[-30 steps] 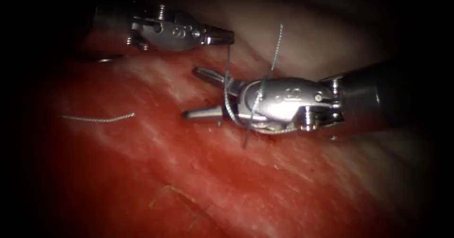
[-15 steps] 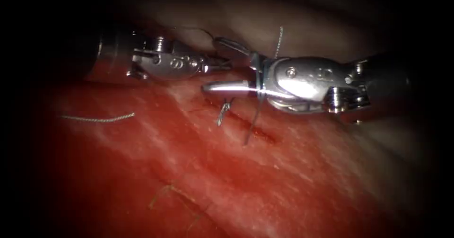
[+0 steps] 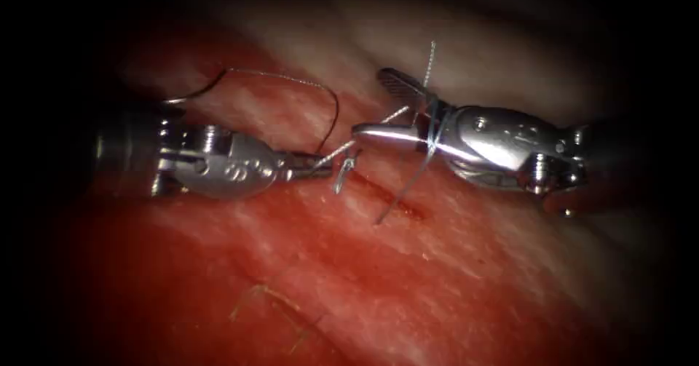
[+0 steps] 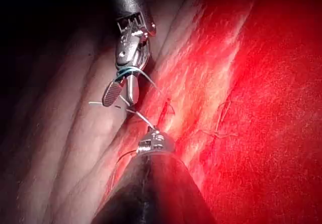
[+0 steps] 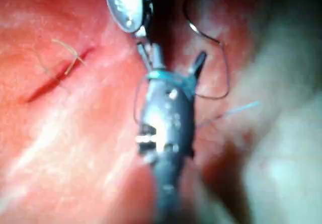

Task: Wound Closure

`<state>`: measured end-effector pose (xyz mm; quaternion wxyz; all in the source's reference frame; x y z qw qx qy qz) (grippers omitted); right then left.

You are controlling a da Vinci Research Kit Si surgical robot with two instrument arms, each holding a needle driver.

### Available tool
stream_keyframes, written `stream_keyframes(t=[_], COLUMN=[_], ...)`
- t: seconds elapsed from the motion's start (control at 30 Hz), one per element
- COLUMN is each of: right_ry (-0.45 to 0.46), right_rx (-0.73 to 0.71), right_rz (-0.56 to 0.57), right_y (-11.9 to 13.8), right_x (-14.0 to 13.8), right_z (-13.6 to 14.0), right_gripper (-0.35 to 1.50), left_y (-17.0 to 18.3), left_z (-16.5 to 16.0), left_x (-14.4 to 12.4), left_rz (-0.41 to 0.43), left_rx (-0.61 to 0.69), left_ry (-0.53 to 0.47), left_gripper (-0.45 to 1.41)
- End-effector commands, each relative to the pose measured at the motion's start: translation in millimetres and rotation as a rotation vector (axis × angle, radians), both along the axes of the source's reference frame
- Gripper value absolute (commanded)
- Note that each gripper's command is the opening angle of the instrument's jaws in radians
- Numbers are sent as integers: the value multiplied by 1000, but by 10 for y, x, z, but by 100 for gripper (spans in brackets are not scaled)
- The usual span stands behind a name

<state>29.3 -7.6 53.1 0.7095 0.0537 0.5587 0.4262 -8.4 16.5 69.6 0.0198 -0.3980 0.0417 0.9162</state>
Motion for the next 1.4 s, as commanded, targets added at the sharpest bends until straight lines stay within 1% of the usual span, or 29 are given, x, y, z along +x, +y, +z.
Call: stream_keyframes(t=[0.03, 0.2, 0.37, 0.47, 0.53, 0.63, 0.8, 0.9, 1.07, 1.27, 1.33, 1.37, 1.4], right_ry=[-5, -31, -38, -51, -53, -65, -53, -31, -8, 7, 32, 32, 53], right_rx=[12, 52, 77, 98, 103, 150, 182, 233, 269, 298, 349, 349, 395], right_rz=[6, 14, 39, 68, 70, 69, 93, 126, 144, 159, 190, 190, 222], right_y=[-12, -16, -15, -22, -23, -25, -24, -18, -22, -21, -19, -19, -17], right_x=[3, -2, -17, -28, -29, -31, -34, -41, -49, -53, -57, -57, -58], right_z=[12, 20, 27, 31, 32, 39, 53, 61, 59, 58, 61, 61, 63], right_gripper=[116, 116, 116, 116, 114, 113, 113, 113, 113, 111, 106, 106, 103], left_y=[-5, -11, -11, -9, -8, -7, -9, -9, -8, -8, -8, -8, -9], left_z=[3, -2, -3, -3, -3, -3, -4, -3, 7, 7, 8, 8, 8], left_x=[-2, 5, 6, 5, 5, 4, 4, 1, -6, -8, -9, -9, -9], left_rz=[0, 2, 1, 0, 0, -2, -3, -5, -1, -1, -1, -1, -2], left_rx=[0, -1, -2, -1, 0, 0, -1, -2, -1, 1, 0, 0, -1], left_ry=[0, 2, 5, 5, 5, 7, 9, 10, 20, 22, 23, 23, 24], left_gripper=[-45, -45, -45, -45, -45, -45, -45, -45, -45, -45, -45, -45, -45])
